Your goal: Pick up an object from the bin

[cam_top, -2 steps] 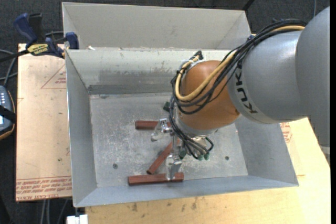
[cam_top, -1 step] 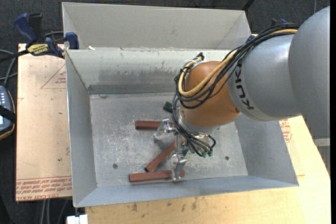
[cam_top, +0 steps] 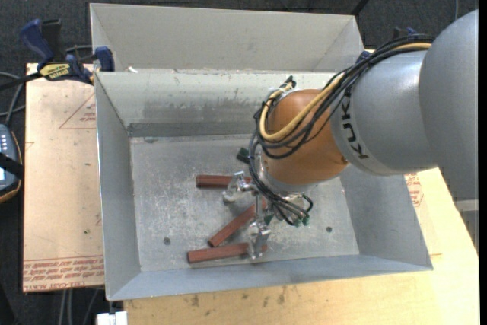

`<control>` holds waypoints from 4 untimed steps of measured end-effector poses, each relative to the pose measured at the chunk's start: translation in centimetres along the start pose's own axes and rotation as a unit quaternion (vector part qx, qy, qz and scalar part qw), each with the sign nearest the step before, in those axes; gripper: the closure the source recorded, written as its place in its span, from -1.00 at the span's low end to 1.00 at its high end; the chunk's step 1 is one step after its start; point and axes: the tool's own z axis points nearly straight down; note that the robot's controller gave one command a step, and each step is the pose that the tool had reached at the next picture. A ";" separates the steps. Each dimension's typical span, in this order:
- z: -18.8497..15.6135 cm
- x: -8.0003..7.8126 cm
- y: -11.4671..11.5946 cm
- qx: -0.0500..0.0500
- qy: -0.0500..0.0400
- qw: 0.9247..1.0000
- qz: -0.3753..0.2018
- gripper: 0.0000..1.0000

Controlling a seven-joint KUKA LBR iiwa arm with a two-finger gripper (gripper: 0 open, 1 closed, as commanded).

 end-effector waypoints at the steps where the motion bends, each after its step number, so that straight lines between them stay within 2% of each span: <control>1: 0.0 -0.1 -1.3 -0.004 -0.002 1.000 0.006 -1.00; 2: -0.3 -0.2 -1.6 -0.001 0.004 0.999 -0.038 1.00; 4: -0.6 -0.2 -1.5 -0.001 0.003 0.999 -0.045 1.00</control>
Offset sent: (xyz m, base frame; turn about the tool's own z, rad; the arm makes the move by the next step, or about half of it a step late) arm 0.0022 -0.0195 -0.0102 -0.1064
